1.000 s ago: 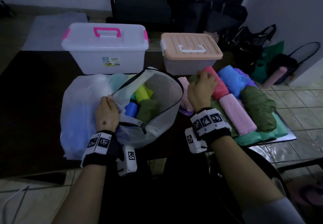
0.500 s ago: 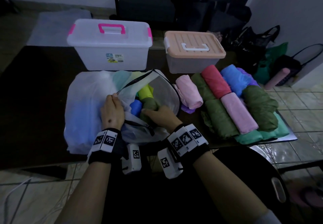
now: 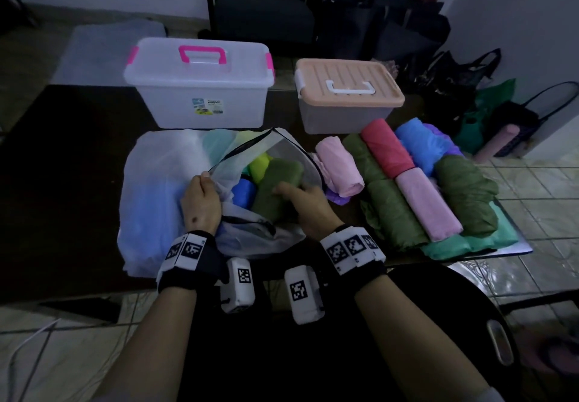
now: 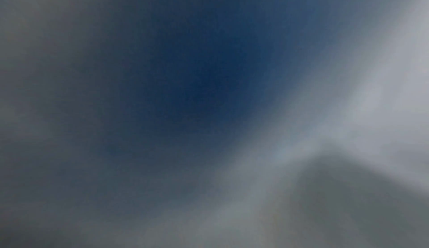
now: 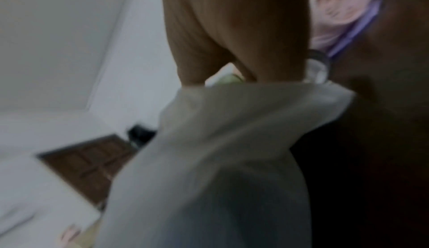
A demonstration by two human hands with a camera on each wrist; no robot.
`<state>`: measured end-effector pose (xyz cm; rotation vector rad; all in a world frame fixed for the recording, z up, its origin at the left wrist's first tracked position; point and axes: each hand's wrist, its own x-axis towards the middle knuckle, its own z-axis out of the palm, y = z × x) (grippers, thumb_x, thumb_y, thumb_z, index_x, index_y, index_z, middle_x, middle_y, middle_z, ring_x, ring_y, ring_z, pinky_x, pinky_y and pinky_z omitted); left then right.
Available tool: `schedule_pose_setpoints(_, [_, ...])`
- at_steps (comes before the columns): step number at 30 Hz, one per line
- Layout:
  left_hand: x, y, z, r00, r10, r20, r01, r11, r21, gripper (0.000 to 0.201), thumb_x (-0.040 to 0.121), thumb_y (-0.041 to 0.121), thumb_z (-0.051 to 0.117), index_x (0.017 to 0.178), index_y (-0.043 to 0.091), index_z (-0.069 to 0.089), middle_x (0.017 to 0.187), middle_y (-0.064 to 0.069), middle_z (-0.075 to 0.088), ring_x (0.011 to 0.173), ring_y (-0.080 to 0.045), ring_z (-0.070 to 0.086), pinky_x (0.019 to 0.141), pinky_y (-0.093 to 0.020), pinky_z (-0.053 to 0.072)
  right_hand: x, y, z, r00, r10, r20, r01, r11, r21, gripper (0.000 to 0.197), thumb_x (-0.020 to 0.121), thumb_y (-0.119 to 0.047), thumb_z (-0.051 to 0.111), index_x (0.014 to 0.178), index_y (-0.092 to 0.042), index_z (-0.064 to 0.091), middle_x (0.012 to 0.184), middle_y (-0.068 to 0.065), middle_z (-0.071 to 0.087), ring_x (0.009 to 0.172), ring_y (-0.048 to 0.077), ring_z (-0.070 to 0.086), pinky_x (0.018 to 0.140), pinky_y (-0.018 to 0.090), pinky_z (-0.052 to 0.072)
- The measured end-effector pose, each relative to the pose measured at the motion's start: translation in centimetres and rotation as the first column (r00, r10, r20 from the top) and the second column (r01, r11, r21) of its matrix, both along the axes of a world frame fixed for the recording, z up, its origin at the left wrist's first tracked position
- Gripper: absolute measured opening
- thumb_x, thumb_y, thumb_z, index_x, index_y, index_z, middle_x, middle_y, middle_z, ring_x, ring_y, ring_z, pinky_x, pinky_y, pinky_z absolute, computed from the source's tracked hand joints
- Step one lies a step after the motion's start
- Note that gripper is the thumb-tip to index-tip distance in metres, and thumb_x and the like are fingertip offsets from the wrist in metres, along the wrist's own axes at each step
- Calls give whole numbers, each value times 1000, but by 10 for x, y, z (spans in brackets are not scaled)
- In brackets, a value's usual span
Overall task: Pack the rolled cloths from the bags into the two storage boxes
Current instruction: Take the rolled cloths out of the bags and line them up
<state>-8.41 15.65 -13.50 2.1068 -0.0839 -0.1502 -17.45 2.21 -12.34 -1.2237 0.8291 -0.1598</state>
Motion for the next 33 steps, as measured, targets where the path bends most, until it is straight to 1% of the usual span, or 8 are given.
schedule_pose_setpoints(8, [5, 0, -6, 1000, 4, 6, -4, 1000, 8, 44, 103, 22, 25, 109, -10, 54, 119, -31, 54, 111, -40, 49, 96, -39, 35, -20, -35, 55, 855, -328, 403, 322, 943, 84, 9, 87, -6, 58, 87, -5, 68, 80, 8, 70, 79, 20, 68, 76, 36, 57])
schedule_pose_setpoints(10, [5, 1, -7, 1000, 8, 12, -8, 1000, 18, 44, 103, 22, 25, 109, -10, 54, 120, -31, 54, 112, -41, 48, 96, -39, 34, -30, -47, 63, 844, -360, 397, 416, 907, -63, 10, 87, -11, 58, 92, -5, 65, 78, 7, 68, 68, 13, 68, 63, 27, 57])
schedule_pose_setpoints(12, [5, 1, -7, 1000, 6, 11, -7, 1000, 19, 44, 103, 23, 25, 111, -10, 54, 122, -31, 53, 114, -42, 47, 97, -40, 34, -38, -59, 61, 871, -334, 360, 455, 827, -332, 19, 80, -23, 58, 92, -9, 62, 83, 9, 66, 78, 20, 67, 72, 37, 57])
schedule_pose_setpoints(16, [5, 1, -7, 1000, 10, 2, -10, 1000, 20, 45, 103, 23, 25, 113, -10, 53, 124, -31, 52, 116, -41, 47, 99, -39, 33, -59, -65, 42, 958, -274, -88, 70, 519, -852, 46, 80, -31, 55, 115, -2, 52, 117, 20, 52, 105, 37, 53, 93, 38, 38])
schedule_pose_setpoints(21, [6, 1, -8, 1000, 0, 18, 0, 1000, 18, 45, 103, 21, 24, 112, -12, 53, 123, -32, 52, 114, -42, 48, 97, -39, 34, -77, -48, 2, 791, -371, -486, -379, 325, -866, 48, 87, -24, 55, 126, 0, 40, 126, 21, 40, 113, 37, 46, 86, 41, 40])
schedule_pose_setpoints(26, [6, 1, -7, 1000, 1, 14, -1, 1000, 19, 45, 103, 22, 24, 112, -11, 53, 122, -32, 53, 113, -41, 49, 96, -39, 35, -72, -36, -17, 688, -468, -555, -507, 237, -829, 40, 47, -24, 79, 79, -4, 64, 78, 11, 58, 71, 27, 57, 59, 30, 42])
schedule_pose_setpoints(30, [5, 1, -6, 1000, 8, 8, -8, 1000, 18, 45, 103, 23, 24, 113, -11, 53, 123, -32, 52, 114, -42, 48, 97, -39, 34, -68, -45, -18, 672, -528, -518, -546, 119, -829, 51, 51, -28, 78, 96, -7, 67, 77, 8, 61, 73, 25, 56, 66, 32, 44])
schedule_pose_setpoints(33, [3, 1, -5, 1000, 16, 2, -16, 1000, 6, 45, 103, 23, 25, 115, -9, 53, 124, -31, 52, 115, -41, 48, 98, -39, 34, -70, -47, -17, 661, -503, -557, -559, 165, -813, 35, 50, -28, 82, 75, -12, 63, 71, 7, 59, 70, 24, 56, 64, 30, 45])
